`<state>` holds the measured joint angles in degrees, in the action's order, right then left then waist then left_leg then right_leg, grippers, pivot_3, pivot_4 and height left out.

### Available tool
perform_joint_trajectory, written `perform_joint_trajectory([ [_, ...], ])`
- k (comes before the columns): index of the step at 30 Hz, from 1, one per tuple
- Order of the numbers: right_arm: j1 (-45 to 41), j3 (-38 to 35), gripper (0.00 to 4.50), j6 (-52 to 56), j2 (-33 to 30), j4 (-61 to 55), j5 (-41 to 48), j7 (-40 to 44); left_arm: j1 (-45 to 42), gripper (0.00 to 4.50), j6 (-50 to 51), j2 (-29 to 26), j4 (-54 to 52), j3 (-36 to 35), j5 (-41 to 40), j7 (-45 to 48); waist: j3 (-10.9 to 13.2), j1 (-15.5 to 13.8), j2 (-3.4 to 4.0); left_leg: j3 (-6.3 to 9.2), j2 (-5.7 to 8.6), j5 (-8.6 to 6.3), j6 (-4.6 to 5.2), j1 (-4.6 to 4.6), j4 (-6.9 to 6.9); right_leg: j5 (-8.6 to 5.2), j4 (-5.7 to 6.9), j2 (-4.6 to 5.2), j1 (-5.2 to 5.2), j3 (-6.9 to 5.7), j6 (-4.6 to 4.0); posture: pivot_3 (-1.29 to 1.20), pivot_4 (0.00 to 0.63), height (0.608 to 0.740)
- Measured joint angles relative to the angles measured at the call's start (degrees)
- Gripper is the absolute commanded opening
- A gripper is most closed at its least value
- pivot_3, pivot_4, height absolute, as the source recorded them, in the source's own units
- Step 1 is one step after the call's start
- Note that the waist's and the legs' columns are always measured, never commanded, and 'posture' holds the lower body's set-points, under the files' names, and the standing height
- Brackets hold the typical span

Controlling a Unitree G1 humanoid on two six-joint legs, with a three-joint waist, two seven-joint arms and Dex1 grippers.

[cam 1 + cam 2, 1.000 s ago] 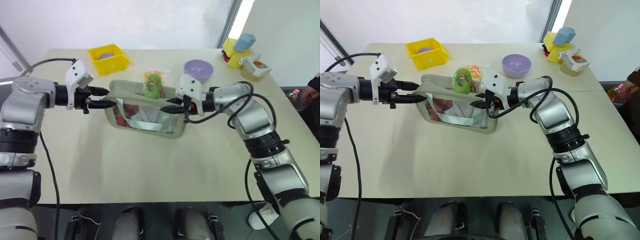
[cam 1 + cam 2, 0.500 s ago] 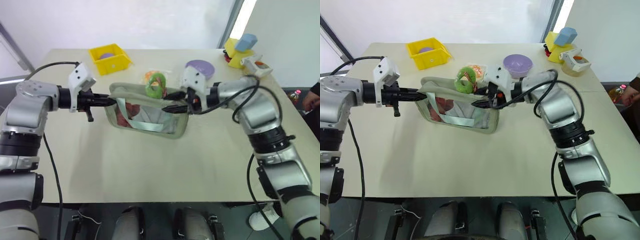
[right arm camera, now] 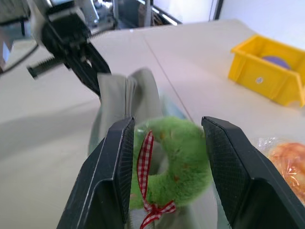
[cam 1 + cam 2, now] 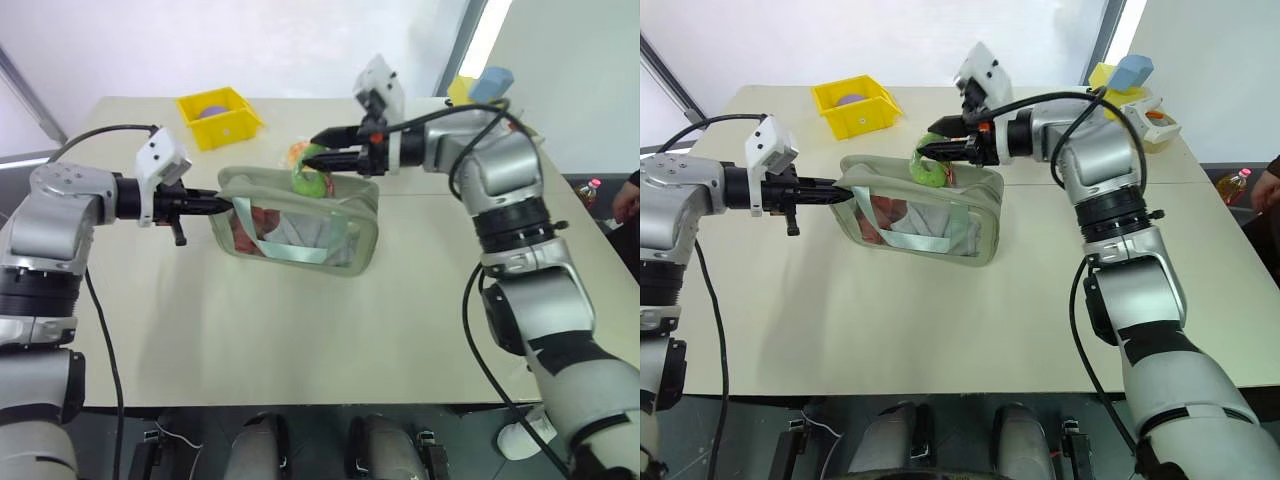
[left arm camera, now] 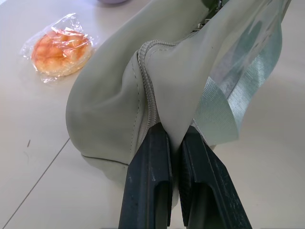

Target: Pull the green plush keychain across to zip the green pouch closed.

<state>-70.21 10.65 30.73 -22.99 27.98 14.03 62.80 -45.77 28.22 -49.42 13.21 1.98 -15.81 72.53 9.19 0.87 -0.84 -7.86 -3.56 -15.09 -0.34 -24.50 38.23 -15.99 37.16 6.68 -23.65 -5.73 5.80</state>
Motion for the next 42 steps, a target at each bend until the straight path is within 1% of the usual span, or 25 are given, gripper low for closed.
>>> perform_joint_trajectory([
  [5, 0.0, 2.1, 2.31, -6.1, 0.2, 4.3, -3.8, 0.8, 0.6, 0.0, 0.3, -0.1, -0.9, -0.5, 0.0, 0.0, 0.0, 0.1, 0.0, 0.0, 0.0, 0.0, 0.0, 0.0, 0.0, 0.0, 0.0, 0.0, -0.01, 0.0, 0.0, 0.0, 0.15, 0.74],
  [6, 0.0, 2.0, 2.07, -6.2, 0.2, 4.5, -3.8, 1.0, 0.7, 0.0, 0.4, -0.1, -1.1, -0.5, 0.0, 0.0, 0.0, 0.1, 0.0, 0.0, 0.0, 0.0, 0.0, 0.0, 0.0, 0.0, 0.0, 0.0, 0.0, 0.0, 0.0, 0.0, 0.15, 0.74],
  [8, 0.0, 2.0, 1.42, -6.4, 0.2, 4.8, -3.8, 1.5, 0.9, 0.0, 0.6, -0.1, -1.6, -0.6, 0.0, -0.1, 0.0, 0.1, 0.0, 0.0, 0.0, 0.0, 0.0, 0.0, 0.0, 0.0, 0.0, 0.0, 0.0, 0.0, 0.0, 0.0, 0.15, 0.74],
  [10, 0.0, 2.0, 0.41, -6.7, 0.2, 4.8, -3.8, 1.8, 1.0, 0.0, 0.9, -0.1, -2.1, -0.6, 0.0, -0.1, 0.0, 0.1, 0.0, 0.01, 0.0, 0.0, 0.0, 0.0, 0.0, 0.0, 0.01, 0.0, 0.0, 0.0, 0.0, 0.0, 0.15, 0.74],
  [11, 0.0, 1.9, 0.07, -6.7, 0.2, 4.8, -3.8, 1.9, 1.0, 0.0, 1.0, -0.1, -2.1, -0.6, 0.0, -0.1, 0.0, 0.0, 0.0, 0.0, 0.0, 0.0, -0.01, 0.0, 0.0, 0.0, 0.0, 0.0, 0.0, 0.0, 0.0, 0.0, 0.15, 0.74],
  [14, -0.1, 0.6, 0.07, -4.8, 0.0, 4.8, -3.4, 1.6, 1.0, 0.0, 1.0, 0.1, -2.1, -0.6, 0.0, -0.4, 0.0, 0.0, 0.0, 0.01, 0.0, 0.0, 0.0, 0.0, 0.0, 0.0, 0.01, 0.0, 0.0, 0.0, 0.0, 0.0, 0.15, 0.74],
  [16, -0.7, -1.5, 0.07, -1.1, -0.9, 4.5, -2.0, 0.9, 1.0, 0.0, 1.0, 0.2, -2.2, -0.6, -0.1, -0.4, 0.0, -0.1, 0.01, 0.01, 0.0, 0.0, -0.01, 0.0, 0.0, 0.0, 0.0, 0.0, 0.0, 0.0, 0.0, 0.0, 0.15, 0.74],
  [20, -0.7, -5.7, 0.07, 9.4, -6.7, -4.6, 2.2, 0.5, 1.5, 0.0, 1.0, 0.2, -2.8, -0.7, -0.7, -0.5, 0.0, -0.3, 0.01, 0.03, 0.0, 0.0, 0.0, -0.02, 0.0, 0.0, -0.01, 0.01, 0.0, 0.0, 0.0, 0.0, 0.15, 0.74],
  [23, 0.6, -8.2, 0.07, 13.8, -10.3, -11.3, 3.2, -1.7, 2.5, 0.0, 1.0, 0.2, -3.4, -1.1, -1.1, -0.7, 0.0, -0.1, 0.01, 0.03, -0.01, 0.0, 0.0, 0.04, 0.0, 0.0, 0.0, 0.01, 0.04, 0.0, 0.0, 0.0, 0.15, 0.74],
  [27, 4.9, -9.2, 0.07, 16.3, -12.1, -14.0, 2.7, -6.2, 3.2, 0.0, 1.3, 0.2, -4.6, -1.5, -1.2, -1.5, 0.0, -0.1, 0.01, 0.01, 0.0, 0.0, 0.0, 0.05, -0.01, 0.0, -0.01, 0.01, 0.05, 0.01, 0.0, 0.0, 0.15, 0.74],
  [31, 14.7, -8.6, 0.07, 12.1, -20.4, -18.1, -3.9, -12.8, 5.4, 0.0, 1.8, 0.1, -6.9, -2.3, -2.6, -2.3, 0.0, -0.8, 0.01, -0.01, 0.05, -0.03, 0.05, -0.02, 0.0, 0.0, -0.08, 0.09, 0.03, 0.01, 0.0, 0.0, 0.15, 0.74],
  [33, 20.3, -7.7, 0.07, 9.6, -22.9, -20.8, -6.7, -15.3, 6.3, 0.0, 2.5, 0.0, -7.9, -2.7, -3.3, -2.7, 0.0, -0.5, 0.02, -0.03, 0.05, -0.02, 0.04, 0.02, 0.01, 0.0, -0.08, 0.09, 0.03, 0.02, 0.0, 0.0, 0.15, 0.74],
  [34, 23.2, -6.8, 0.07, 8.8, -23.0, -22.9, -8.0, -17.0, 6.9, 0.0, 2.7, 0.0, -8.7, -2.8, -3.6, -2.9, 0.0, -0.2, 0.05, -0.02, 0.03, 0.0, 0.0, 0.1, 0.0, 0.0, -0.06, 0.08, 0.05, 0.02, 0.01, 0.0, 0.15, 0.74],
  [38, 28.8, -6.2, 0.07, 8.8, -22.2, -27.6, -10.6, -22.3, 7.5, 0.0, 3.7, 0.1, -10.1, -2.9, -4.1, -4.0, 0.0, -0.2, 0.08, -0.02, 0.02, 0.01, -0.02, 0.08, -0.04, -0.01, -0.06, 0.06, 0.04, 0.02, 0.01, 0.0, 0.15, 0.74],
  [39, 30.0, -6.6, 0.07, 9.7, -20.5, -28.9, -10.7, -24.0, 7.7, 0.0, 4.0, 0.1, -10.3, -3.0, -4.3, -4.4, -0.1, -0.2, 0.06, 0.0, 0.01, 0.01, -0.02, 0.1, -0.02, -0.01, -0.06, 0.04, 0.08, 0.02, 0.01, 0.0, 0.15, 0.74],
  [42, 34.4, -6.6, 0.07, 13.5, -10.9, -30.4, -10.2, -29.1, 8.3, 0.0, 5.1, 0.2, -11.1, -3.3, -4.8, -5.6, -0.1, -0.1, 0.0, 0.02, 0.0, 0.02, -0.03, 0.15, 0.0, -0.01, -0.06, 0.01, 0.16, 0.01, 0.01, 0.0, 0.15, 0.74],
])
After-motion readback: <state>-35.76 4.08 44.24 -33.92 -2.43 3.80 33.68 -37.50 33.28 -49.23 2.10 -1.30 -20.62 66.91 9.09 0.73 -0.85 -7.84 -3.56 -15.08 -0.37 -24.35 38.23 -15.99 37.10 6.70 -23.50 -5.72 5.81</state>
